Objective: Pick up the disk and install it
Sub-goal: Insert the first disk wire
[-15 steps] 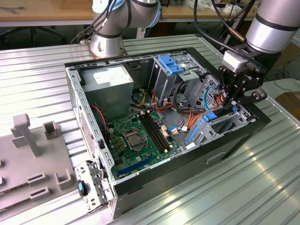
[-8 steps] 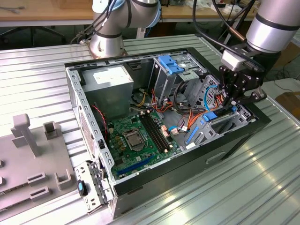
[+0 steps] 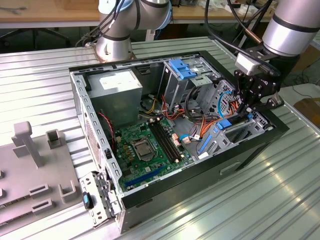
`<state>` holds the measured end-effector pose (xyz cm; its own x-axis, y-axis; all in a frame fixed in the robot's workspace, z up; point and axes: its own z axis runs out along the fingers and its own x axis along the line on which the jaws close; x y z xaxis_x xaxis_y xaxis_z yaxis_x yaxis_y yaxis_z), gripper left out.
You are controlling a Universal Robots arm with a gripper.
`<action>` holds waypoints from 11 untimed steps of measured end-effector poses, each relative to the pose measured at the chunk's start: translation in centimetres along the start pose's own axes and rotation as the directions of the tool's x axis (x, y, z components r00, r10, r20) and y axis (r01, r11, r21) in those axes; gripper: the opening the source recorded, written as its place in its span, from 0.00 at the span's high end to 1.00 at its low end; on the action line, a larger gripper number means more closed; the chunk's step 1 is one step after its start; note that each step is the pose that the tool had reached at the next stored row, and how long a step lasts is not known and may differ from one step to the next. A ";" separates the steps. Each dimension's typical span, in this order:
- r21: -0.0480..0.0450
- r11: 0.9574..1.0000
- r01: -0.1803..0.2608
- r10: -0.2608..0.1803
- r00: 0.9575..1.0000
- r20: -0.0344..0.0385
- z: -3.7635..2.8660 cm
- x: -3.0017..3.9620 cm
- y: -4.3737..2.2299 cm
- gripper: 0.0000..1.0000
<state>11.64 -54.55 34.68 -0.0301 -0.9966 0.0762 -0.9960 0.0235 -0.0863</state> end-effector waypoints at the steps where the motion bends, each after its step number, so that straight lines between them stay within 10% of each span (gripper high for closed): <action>1: 0.000 1.000 0.000 0.000 1.000 0.000 0.02 0.00 0.00 0.84; 11: 0.000 1.000 0.000 0.000 1.000 0.001 -0.28 0.03 -0.03 0.84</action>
<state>11.64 -54.55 34.96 -0.0300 -0.9967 0.0749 -0.9960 0.0236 -0.0859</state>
